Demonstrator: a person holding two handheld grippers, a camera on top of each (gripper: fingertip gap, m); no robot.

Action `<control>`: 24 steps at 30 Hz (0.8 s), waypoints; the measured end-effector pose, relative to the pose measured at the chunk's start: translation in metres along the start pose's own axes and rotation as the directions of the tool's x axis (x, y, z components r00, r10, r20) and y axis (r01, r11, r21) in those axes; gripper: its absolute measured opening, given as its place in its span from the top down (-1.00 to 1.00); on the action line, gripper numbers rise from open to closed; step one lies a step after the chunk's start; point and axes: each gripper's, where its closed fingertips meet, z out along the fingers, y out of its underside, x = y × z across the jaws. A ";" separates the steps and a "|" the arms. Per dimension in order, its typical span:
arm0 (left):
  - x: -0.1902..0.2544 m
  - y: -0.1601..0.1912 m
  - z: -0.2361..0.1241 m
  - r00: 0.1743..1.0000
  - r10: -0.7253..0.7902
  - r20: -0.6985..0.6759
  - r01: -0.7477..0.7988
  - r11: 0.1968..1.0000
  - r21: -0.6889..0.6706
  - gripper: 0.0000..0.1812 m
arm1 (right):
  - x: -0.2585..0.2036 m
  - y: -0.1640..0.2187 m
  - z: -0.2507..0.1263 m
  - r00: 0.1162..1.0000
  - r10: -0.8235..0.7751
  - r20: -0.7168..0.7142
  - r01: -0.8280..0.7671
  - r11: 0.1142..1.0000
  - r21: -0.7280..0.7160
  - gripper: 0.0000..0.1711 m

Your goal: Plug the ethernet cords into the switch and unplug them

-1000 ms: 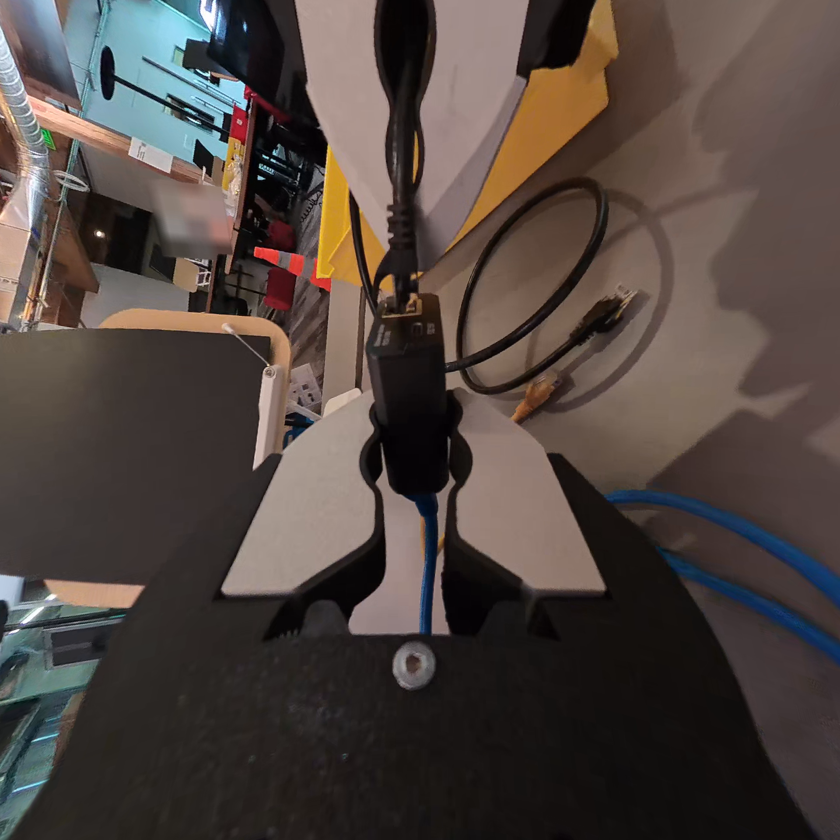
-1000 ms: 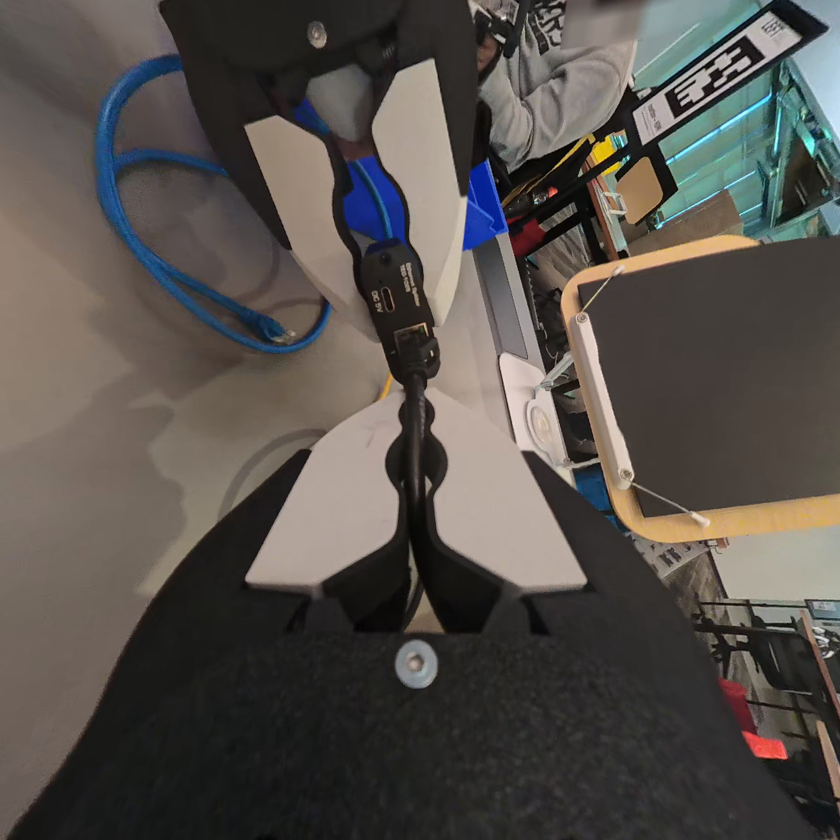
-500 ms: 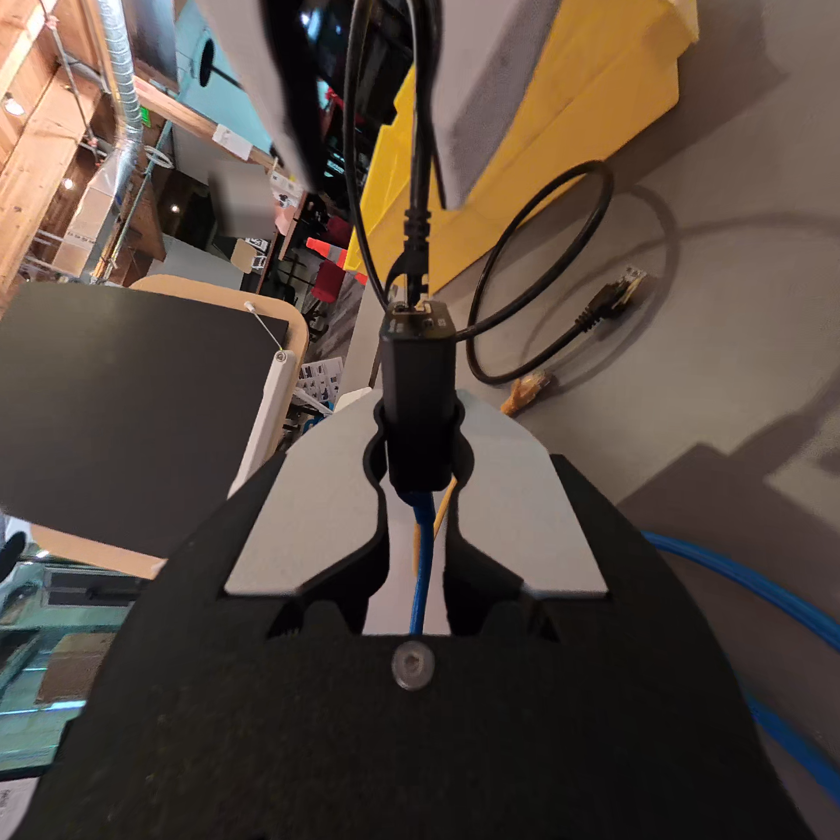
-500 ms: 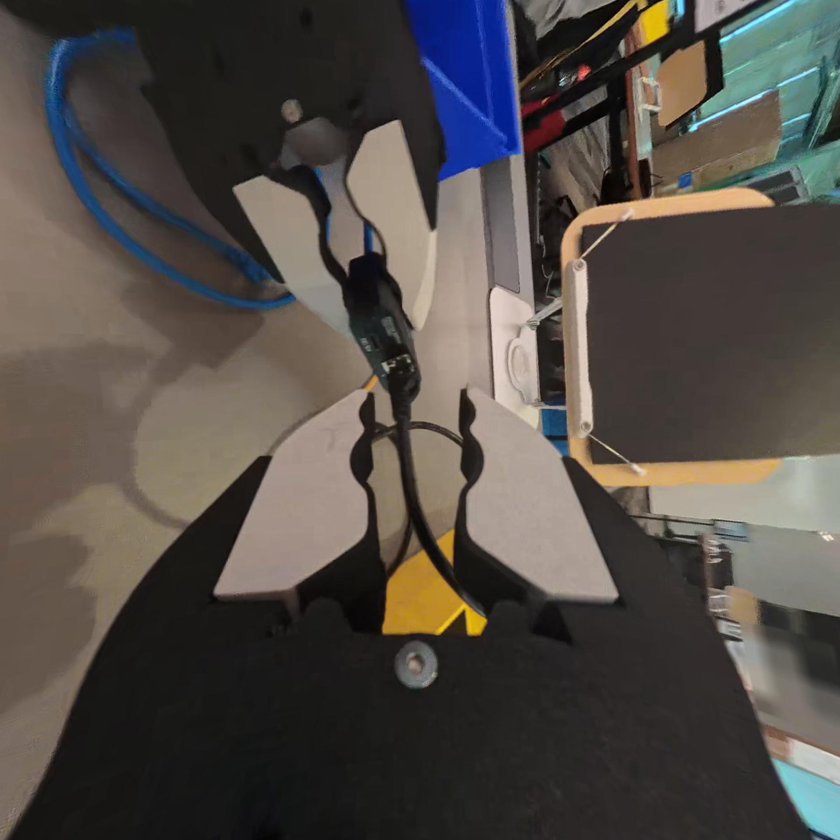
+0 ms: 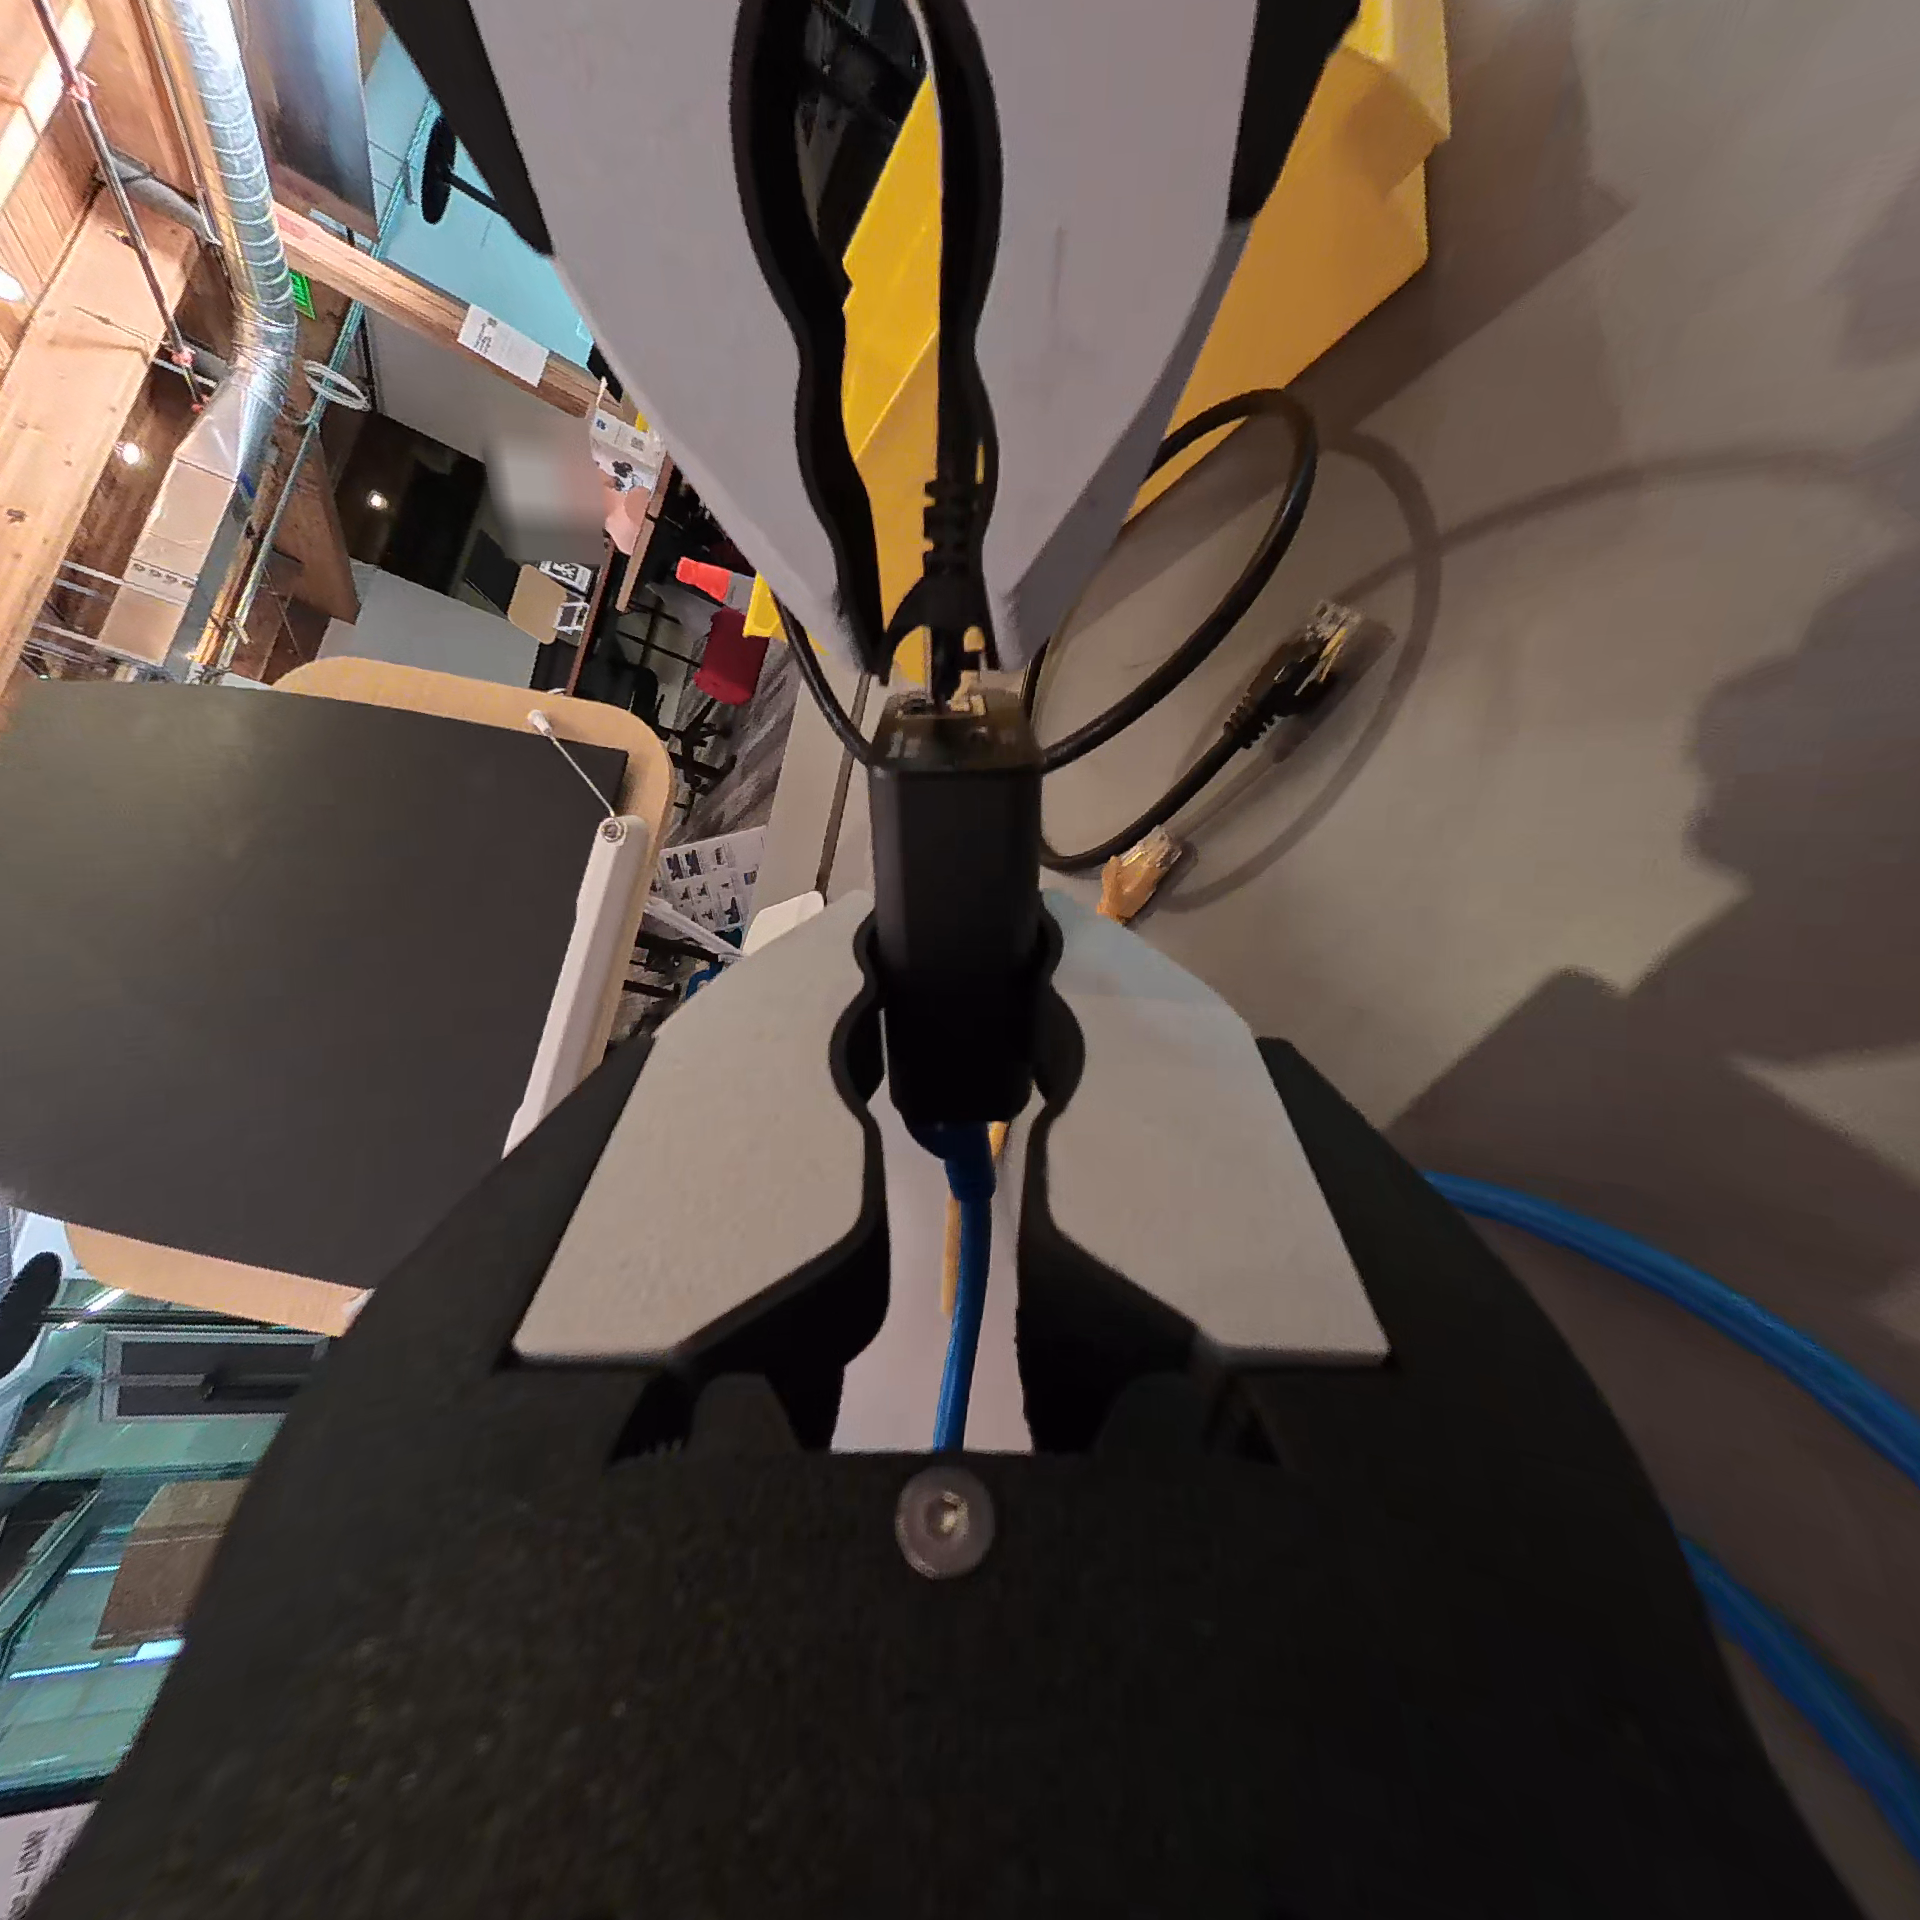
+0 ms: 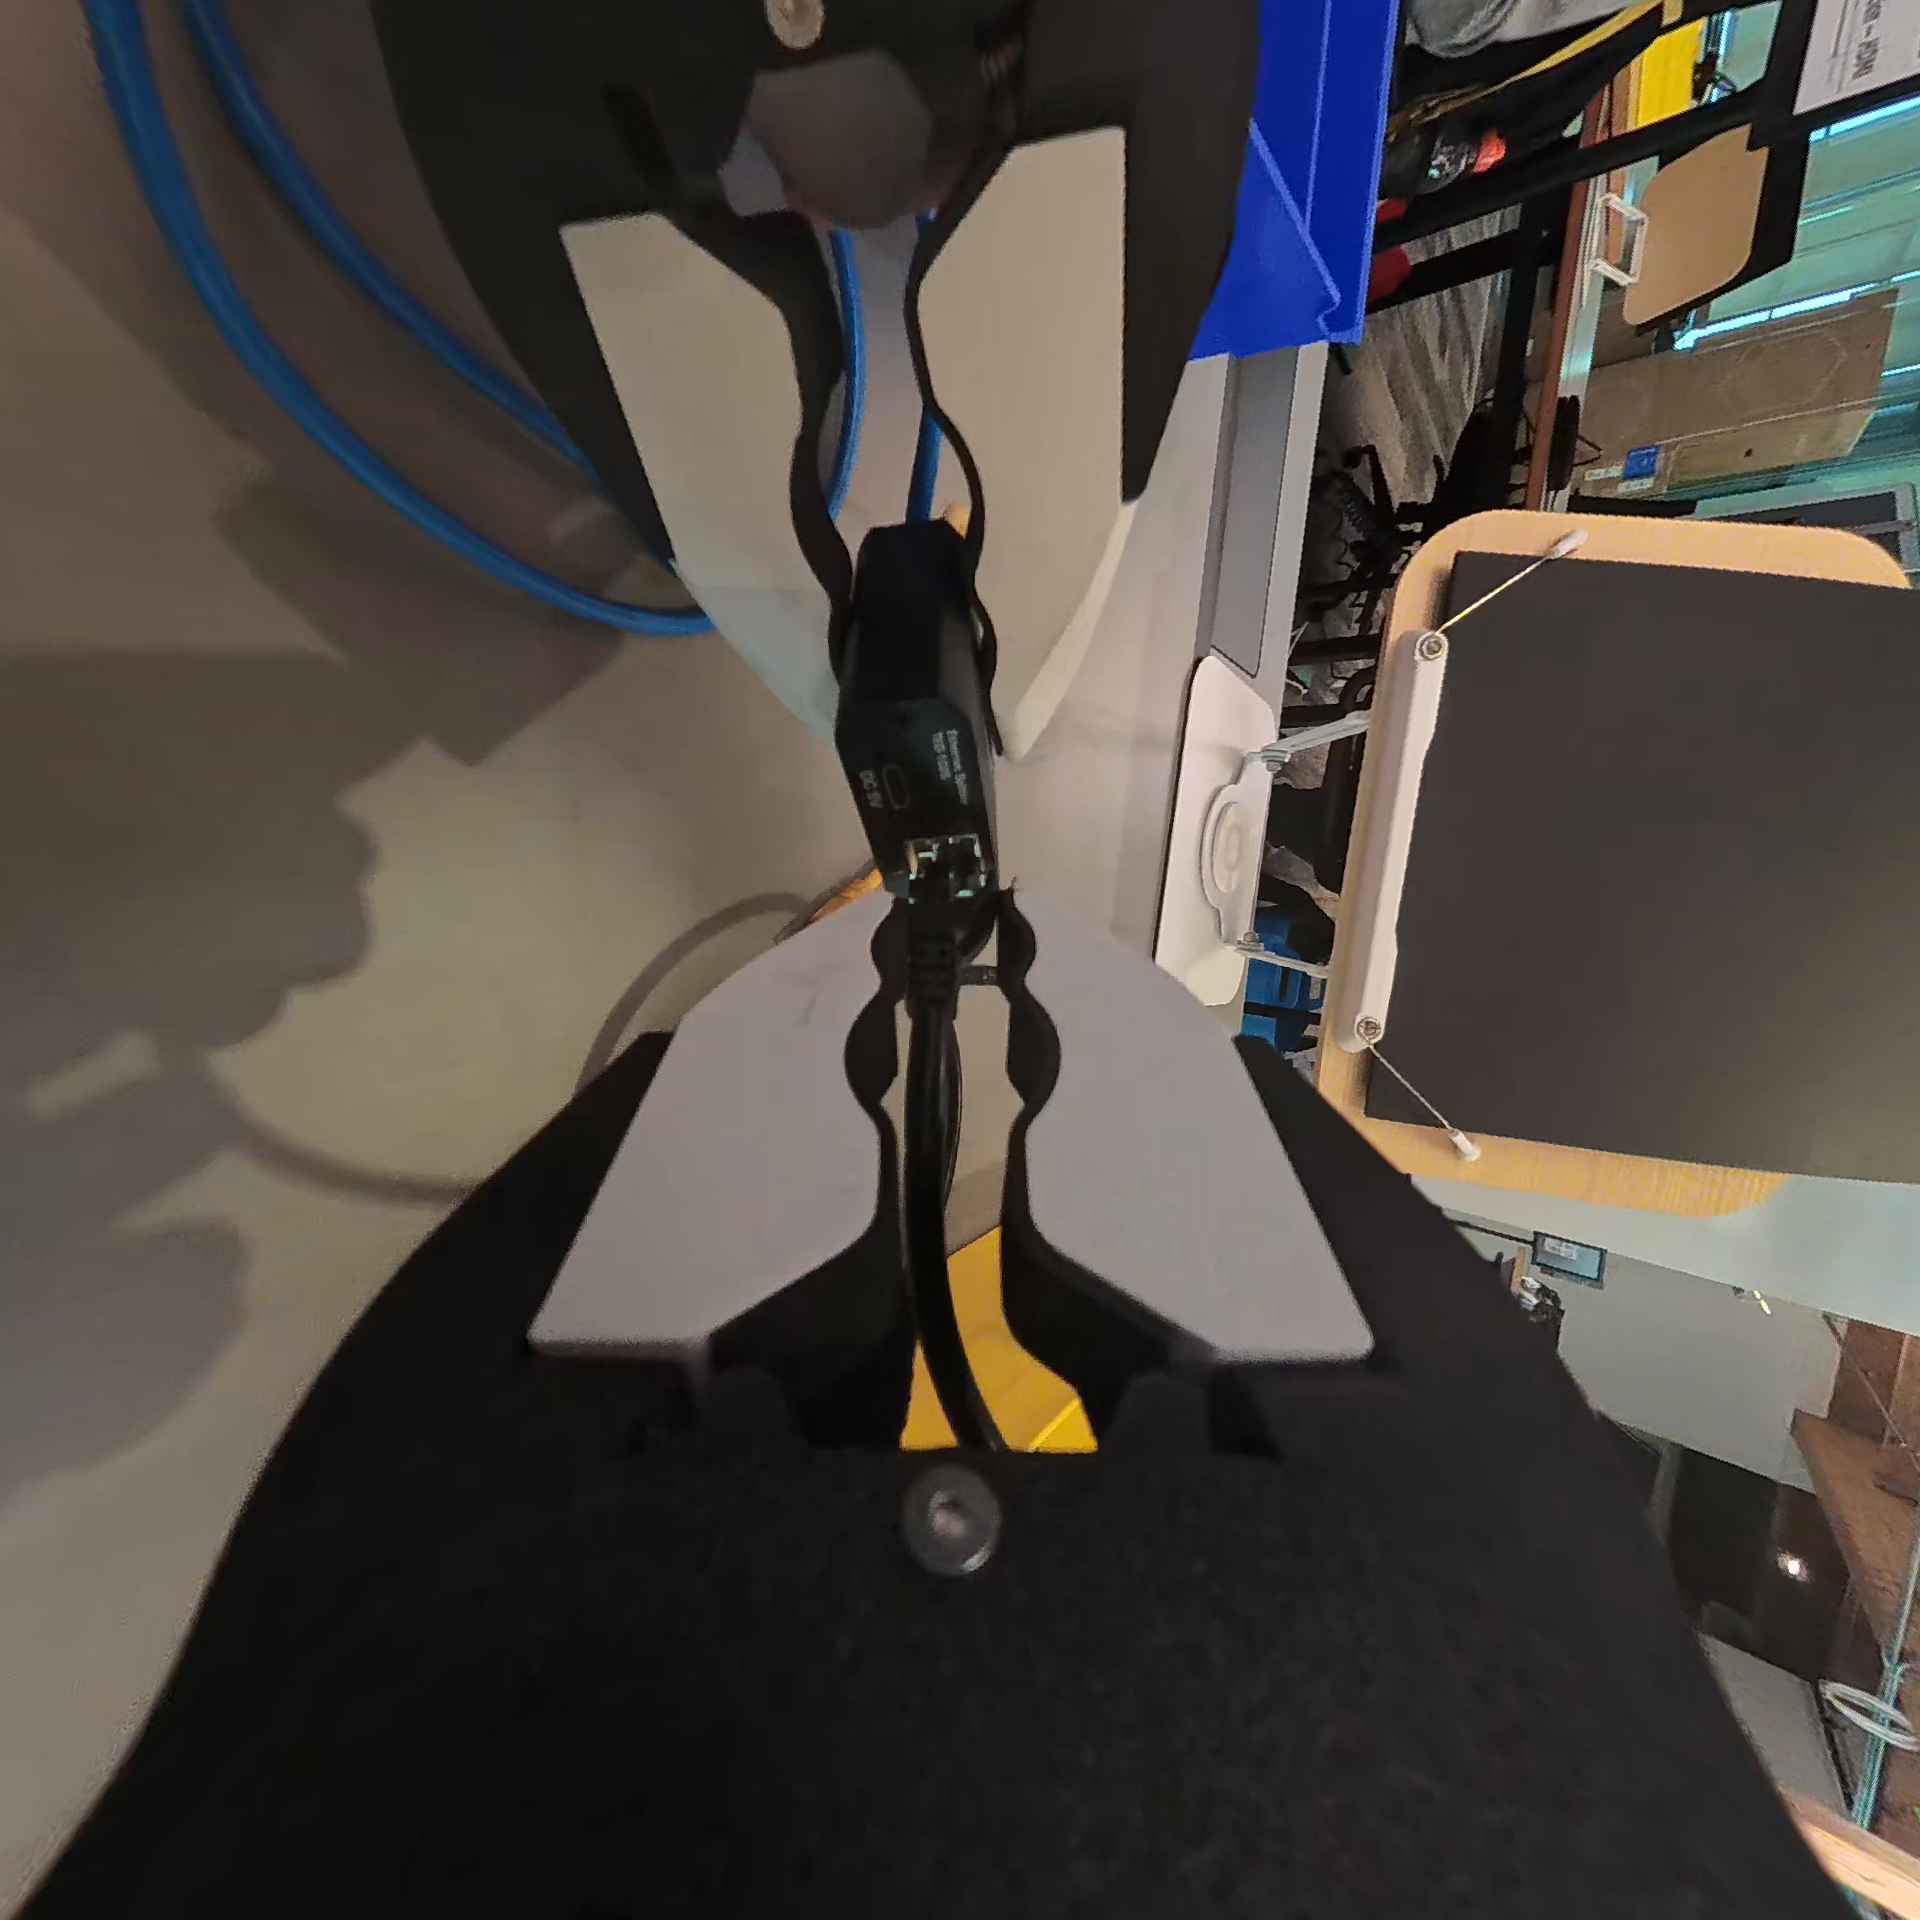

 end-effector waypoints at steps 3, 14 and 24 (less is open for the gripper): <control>0.001 0.000 0.000 1.000 0.005 -0.003 -0.005 1.000 -0.005 0.74 | -0.001 -0.001 0.000 1.000 -0.007 0.012 0.007 1.000 -0.004 0.81; 0.011 0.004 0.005 0.998 0.005 -0.061 -0.011 0.996 -0.090 0.74 | -0.013 0.011 0.008 0.995 0.038 0.092 -0.031 0.996 -0.086 0.85; 0.009 0.007 0.006 0.998 -0.013 -0.069 0.007 0.996 -0.092 0.74 | -0.012 0.007 0.008 0.992 0.023 0.128 -0.015 0.998 -0.059 0.85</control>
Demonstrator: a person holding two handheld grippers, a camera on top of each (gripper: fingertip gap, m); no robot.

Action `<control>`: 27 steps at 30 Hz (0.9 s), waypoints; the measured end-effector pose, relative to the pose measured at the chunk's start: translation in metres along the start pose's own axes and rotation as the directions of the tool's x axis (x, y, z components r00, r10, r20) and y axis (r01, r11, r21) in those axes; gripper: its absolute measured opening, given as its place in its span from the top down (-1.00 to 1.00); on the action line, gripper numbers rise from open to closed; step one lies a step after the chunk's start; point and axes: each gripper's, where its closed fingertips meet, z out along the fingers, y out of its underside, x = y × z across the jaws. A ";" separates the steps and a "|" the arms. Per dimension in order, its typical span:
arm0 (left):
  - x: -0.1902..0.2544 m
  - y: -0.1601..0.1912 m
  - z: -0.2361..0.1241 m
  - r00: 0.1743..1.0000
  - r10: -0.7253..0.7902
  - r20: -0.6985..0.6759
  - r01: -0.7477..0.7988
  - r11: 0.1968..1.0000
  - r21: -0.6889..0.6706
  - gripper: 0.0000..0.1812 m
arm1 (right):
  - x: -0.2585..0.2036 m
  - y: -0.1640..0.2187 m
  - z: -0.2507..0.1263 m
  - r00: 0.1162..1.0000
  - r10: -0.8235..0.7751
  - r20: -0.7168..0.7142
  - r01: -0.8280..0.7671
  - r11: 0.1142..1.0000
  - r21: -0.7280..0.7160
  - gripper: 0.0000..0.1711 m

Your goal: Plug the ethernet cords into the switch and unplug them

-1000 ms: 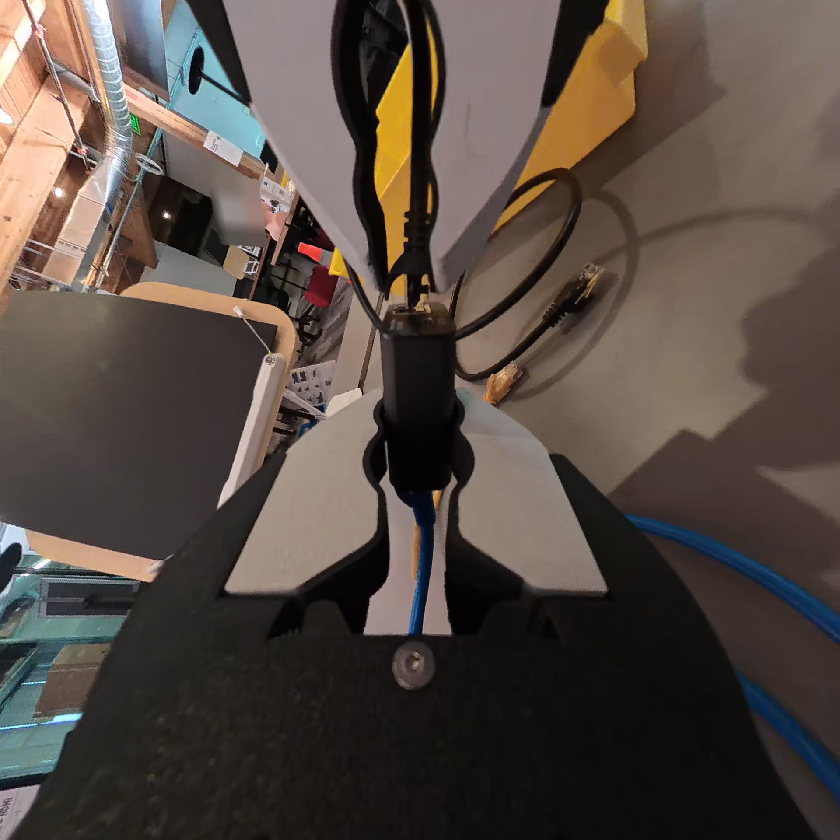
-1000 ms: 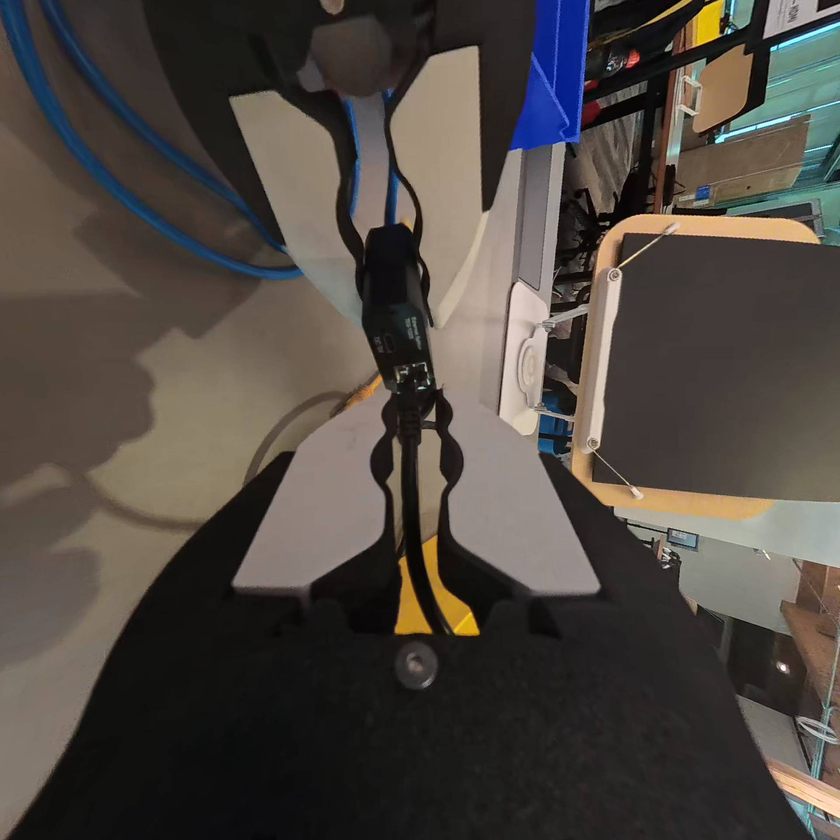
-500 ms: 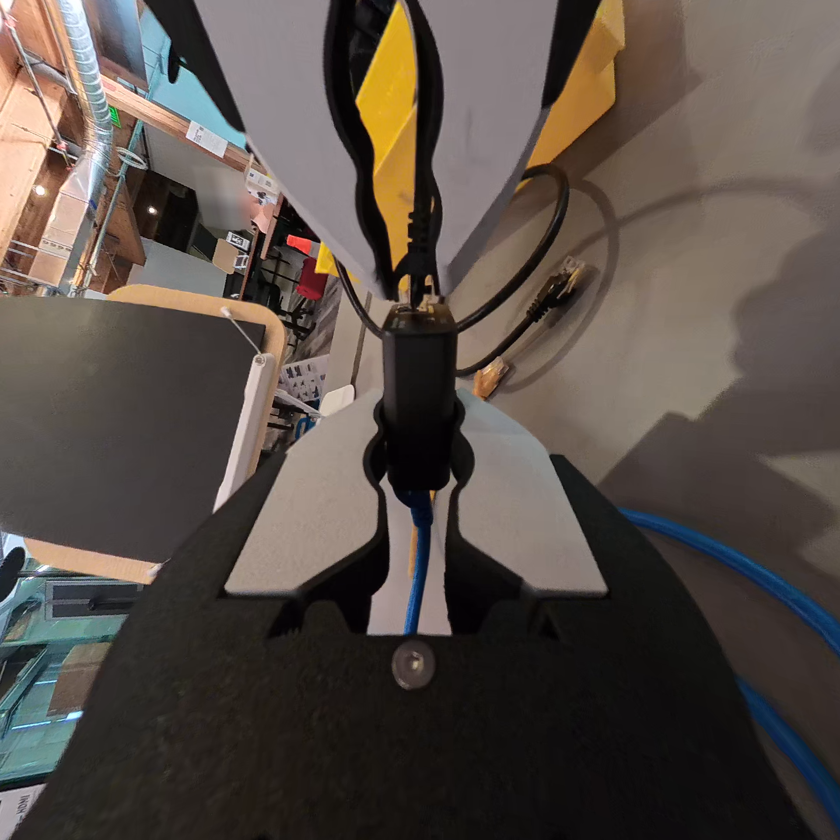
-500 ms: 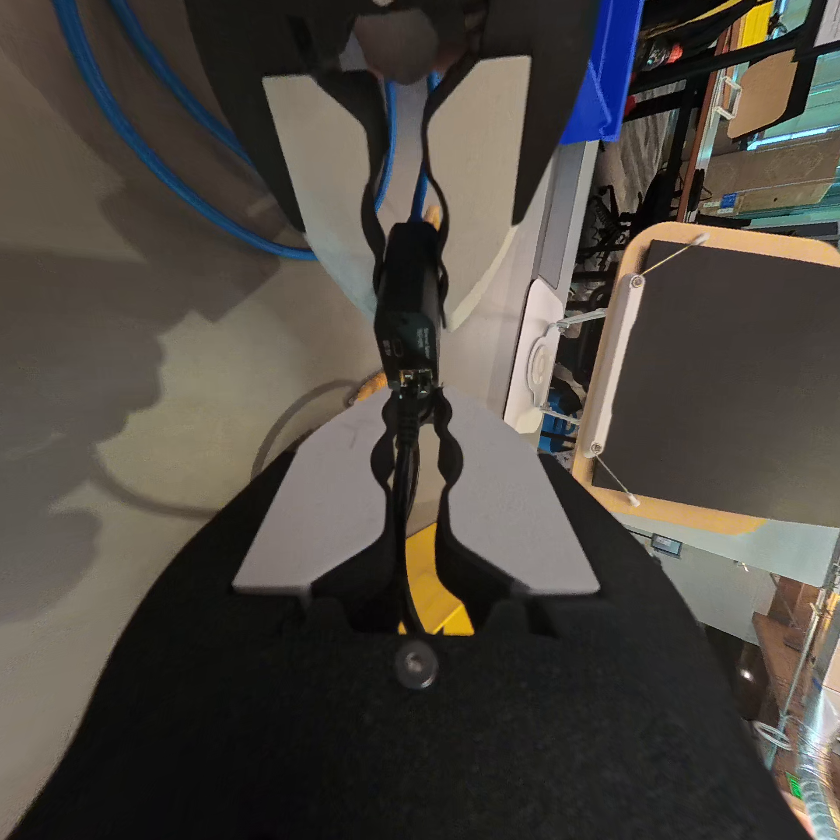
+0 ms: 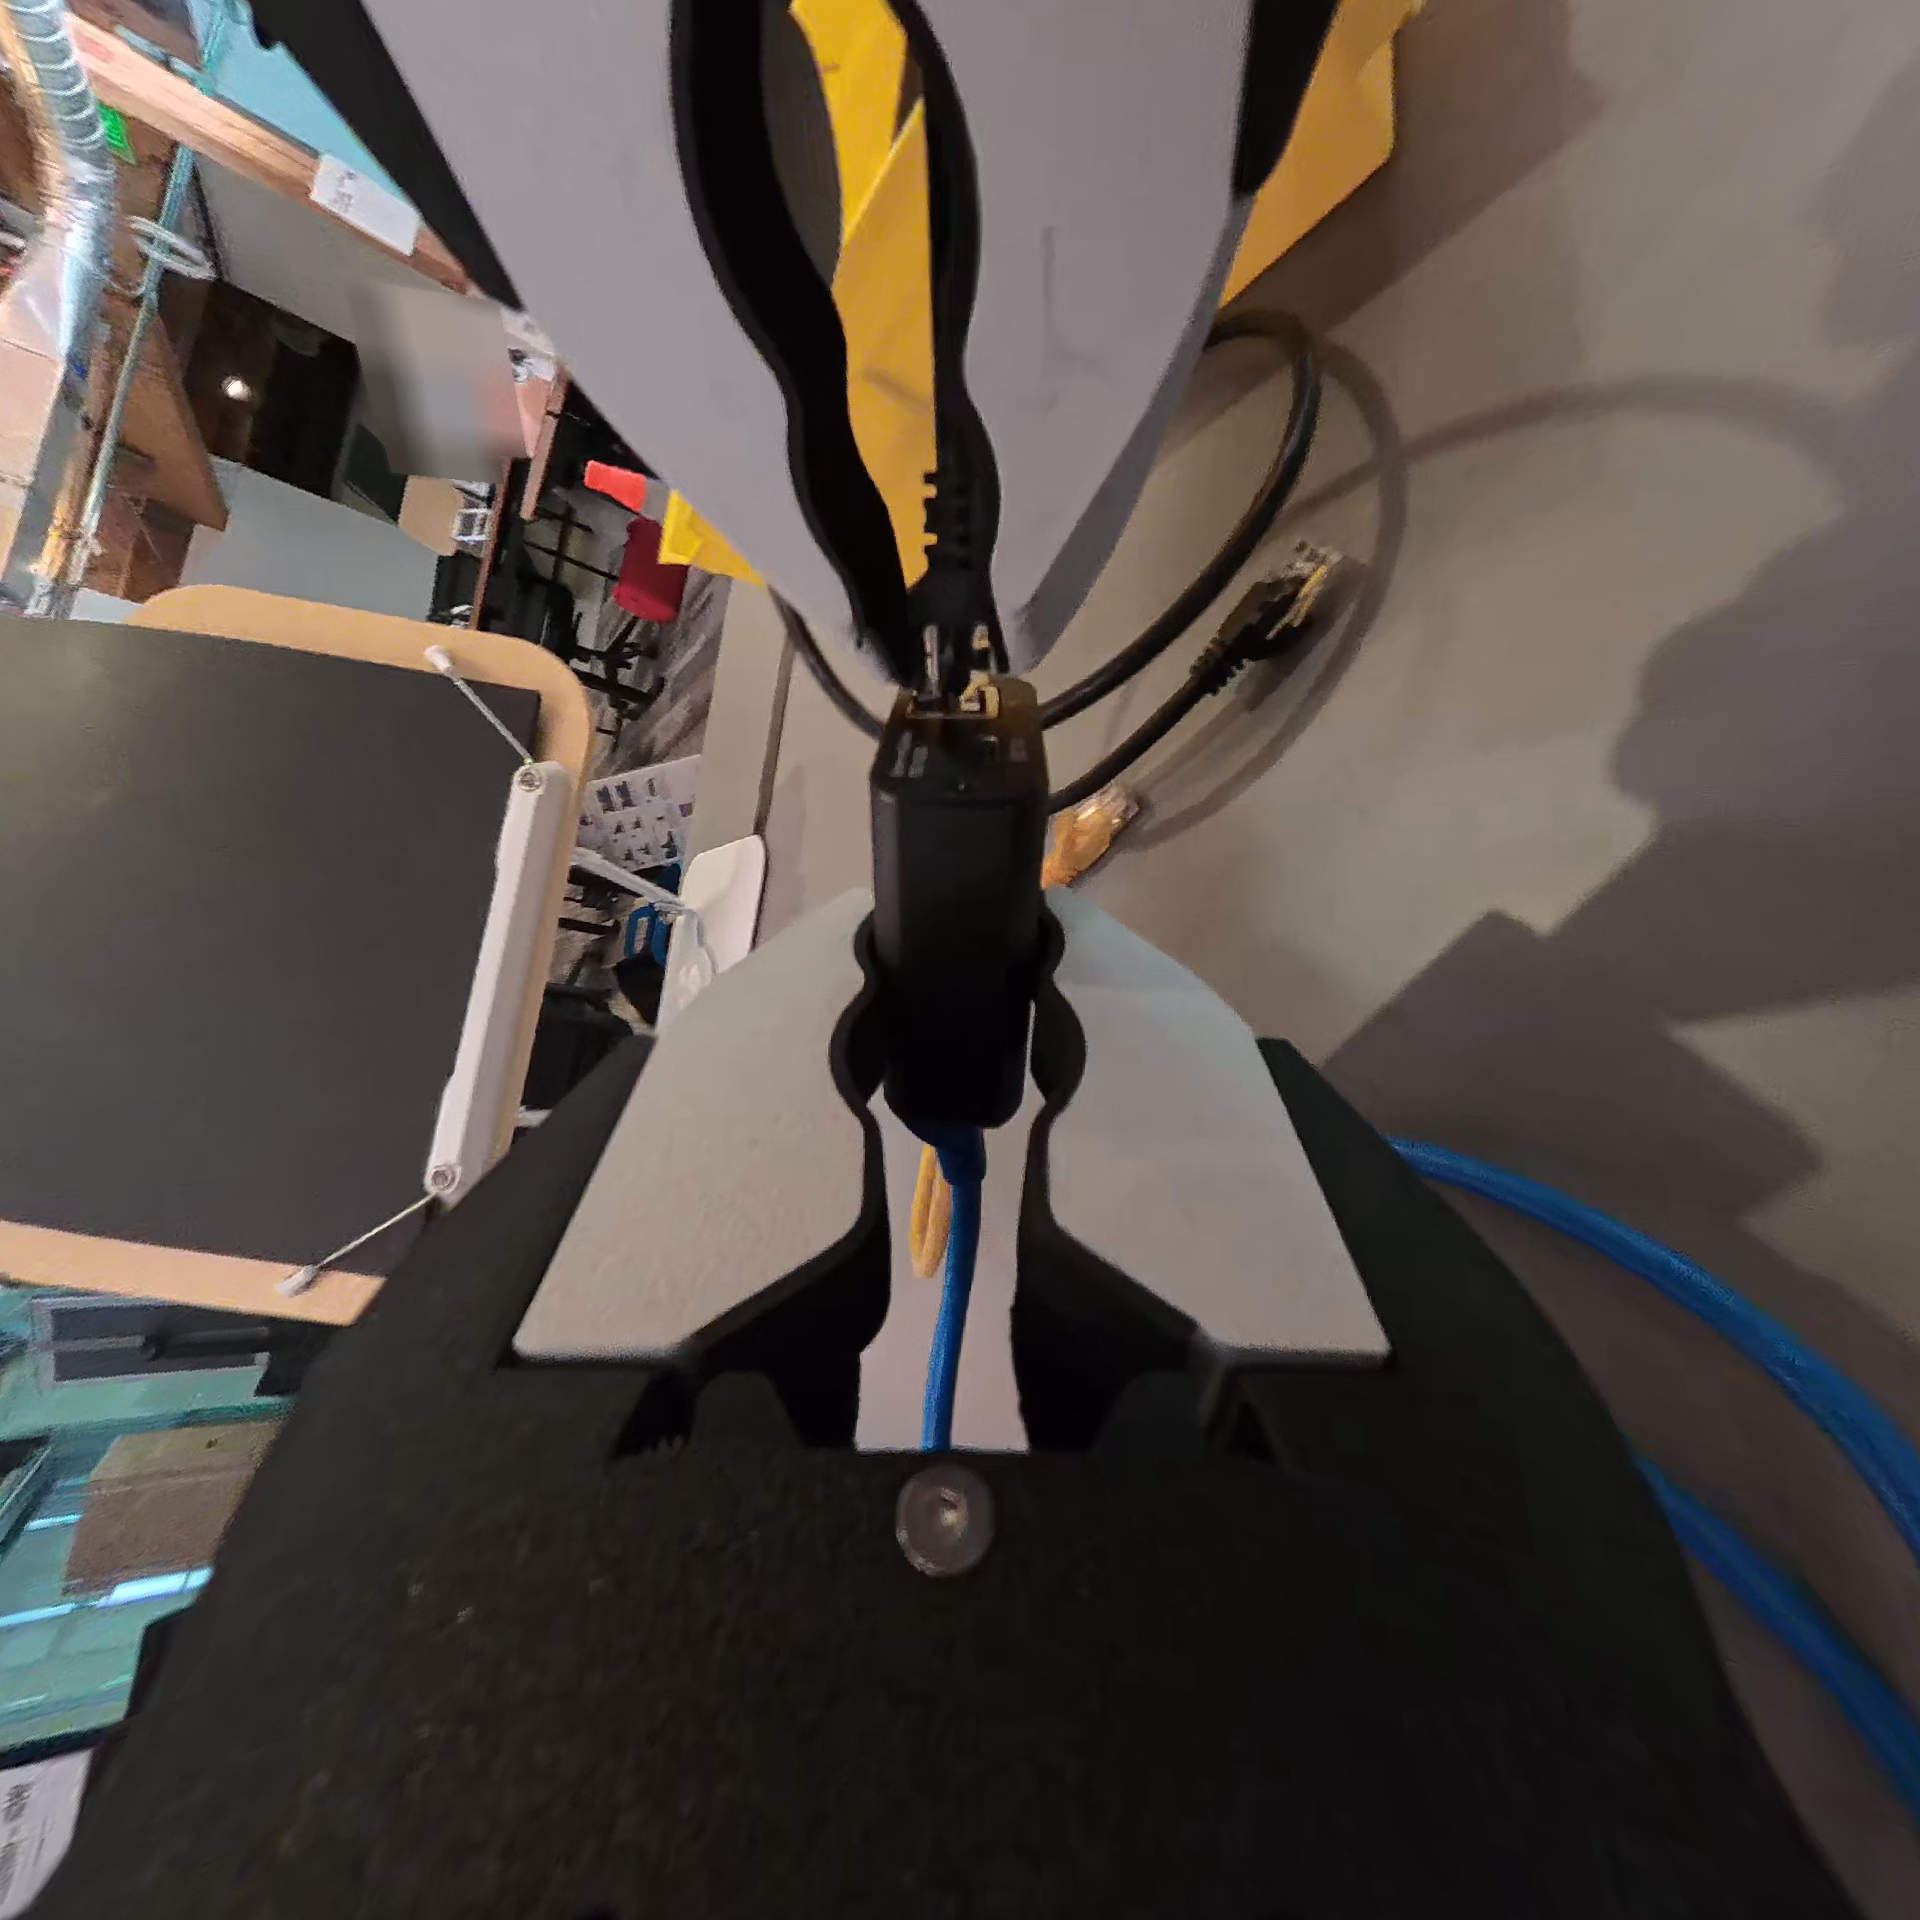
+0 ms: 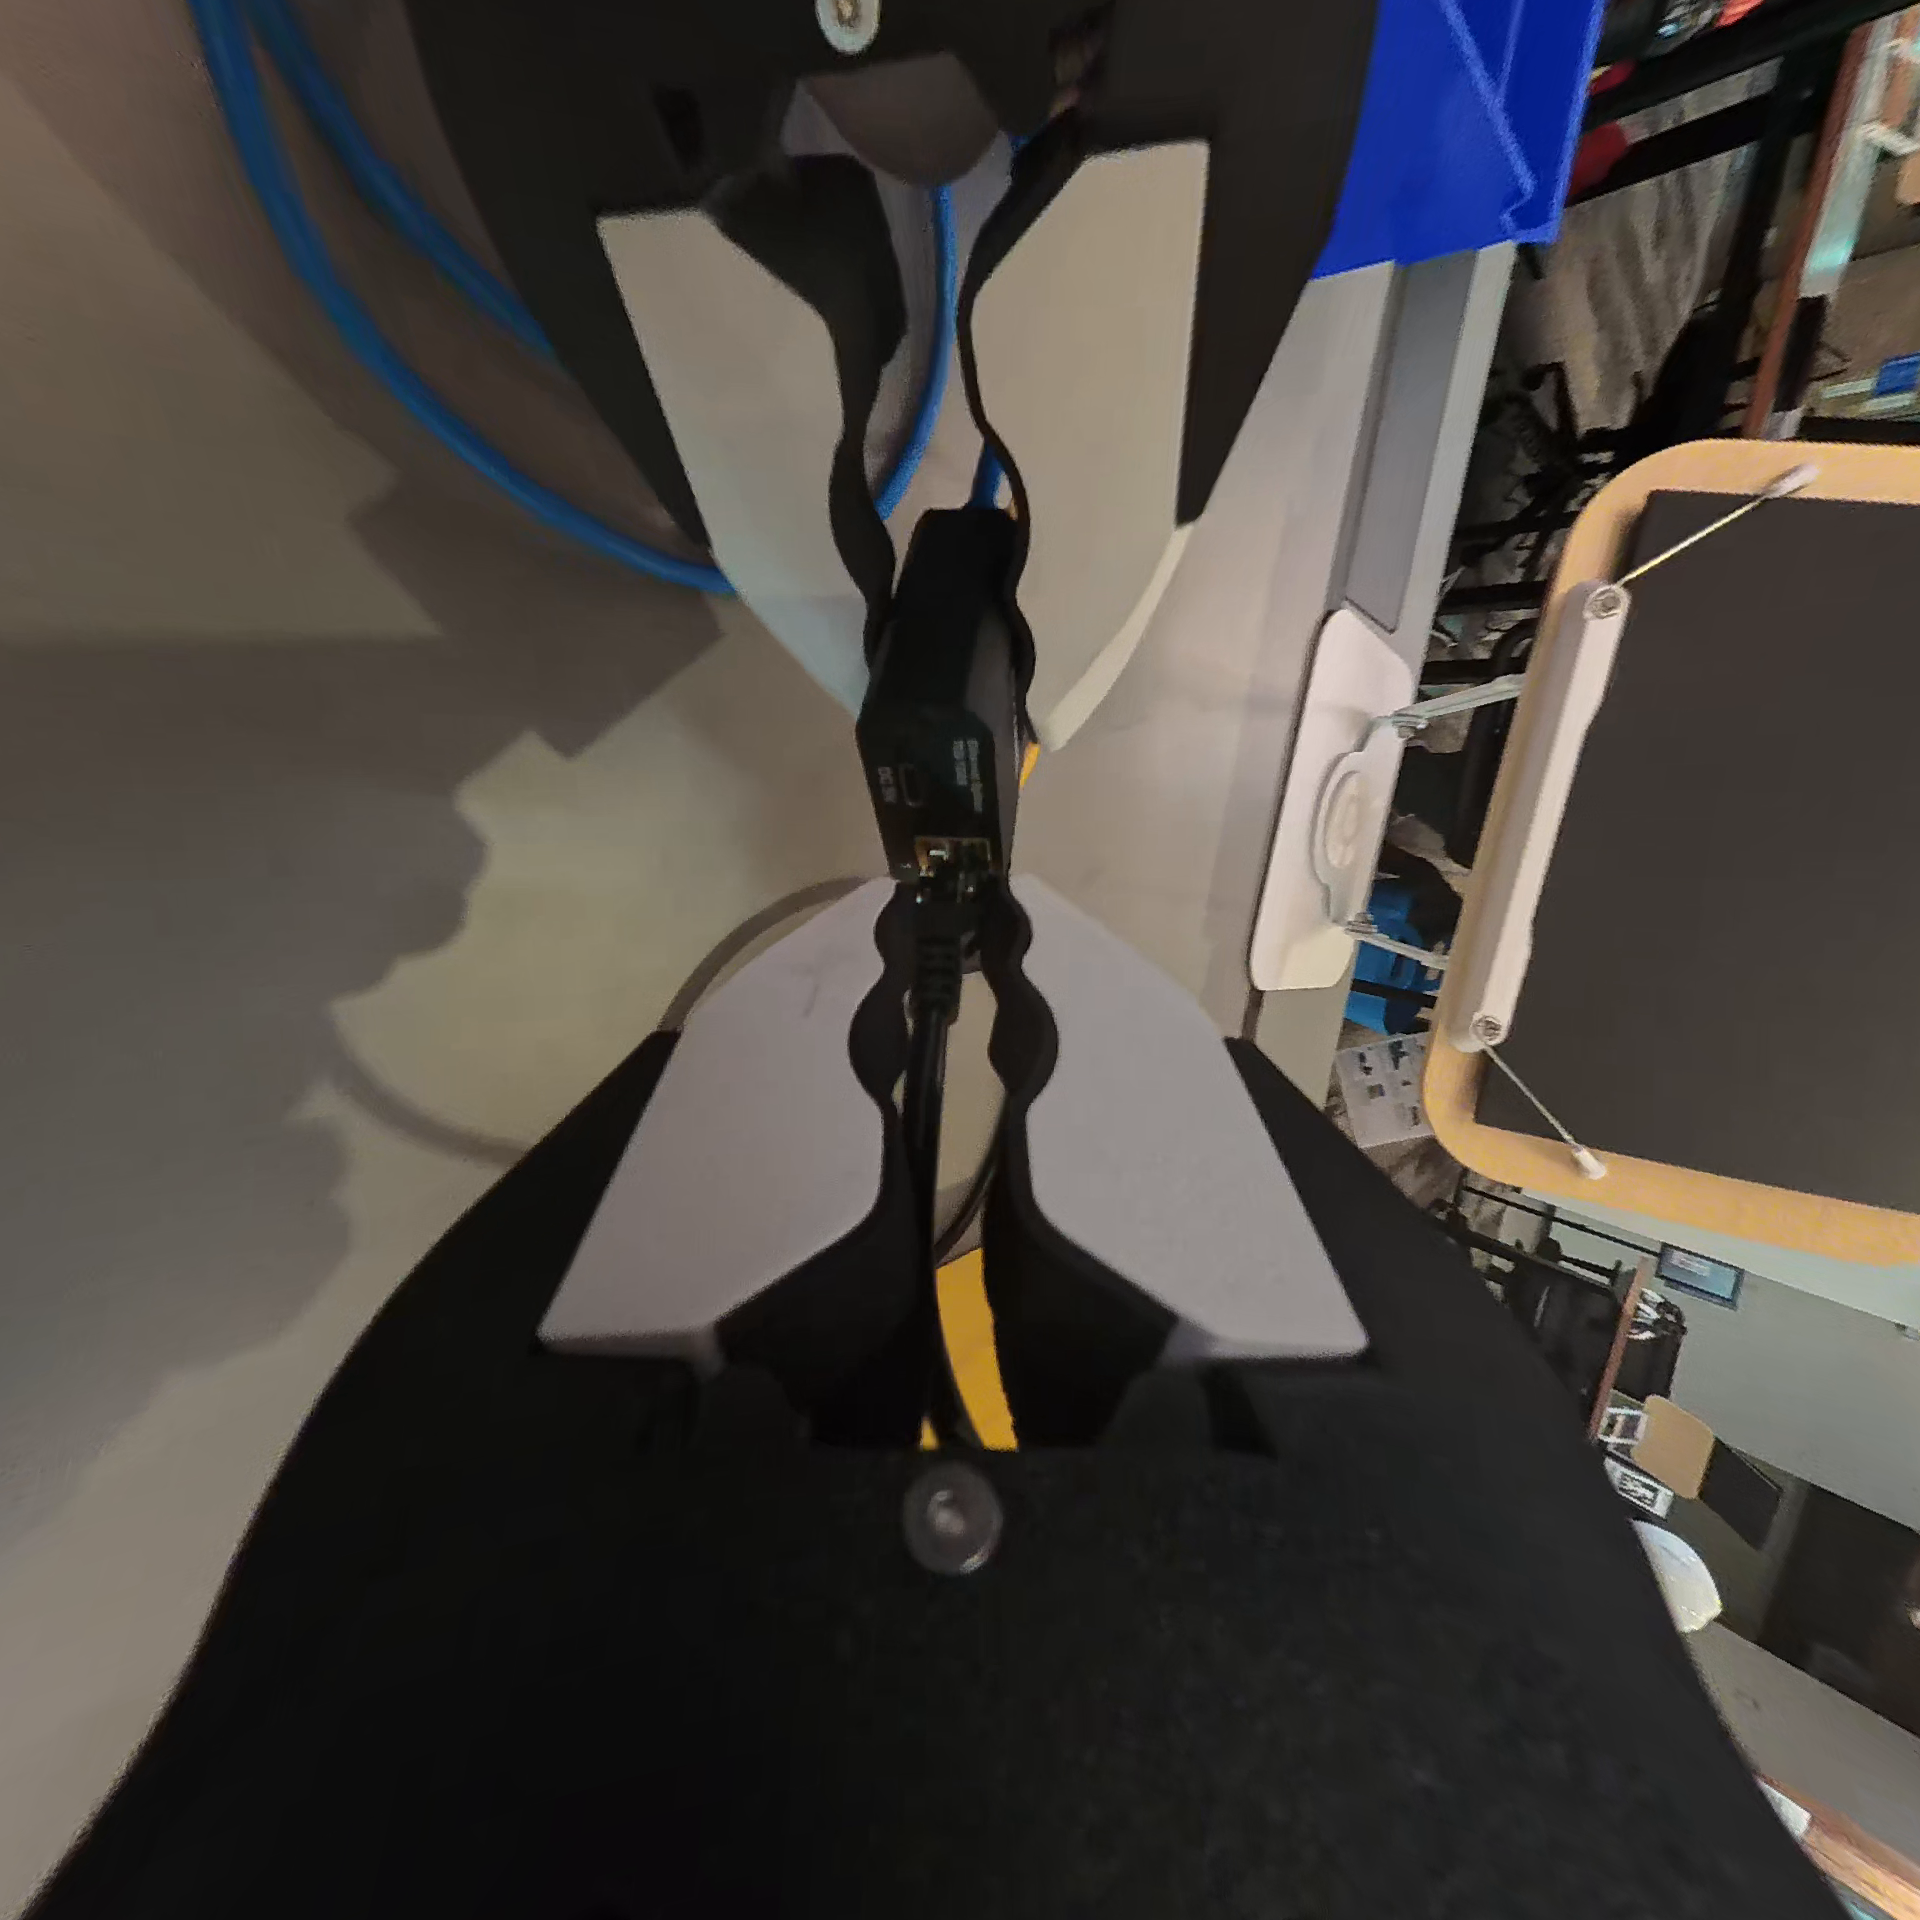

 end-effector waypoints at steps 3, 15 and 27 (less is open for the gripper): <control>0.004 0.001 0.002 1.000 0.003 -0.018 -0.003 1.000 0.002 0.74 | -0.004 0.001 0.003 0.996 0.064 0.061 -0.064 0.998 0.008 0.85; -0.007 0.007 0.005 0.956 0.208 0.205 -0.194 0.977 -0.083 0.74 | -0.004 0.005 0.010 0.744 0.648 0.161 -0.663 0.747 0.057 0.71; -0.006 0.006 0.007 0.973 0.129 0.193 -0.105 0.986 -0.128 0.73 | -0.012 0.006 0.009 0.481 0.823 0.301 -0.876 0.460 0.144 0.85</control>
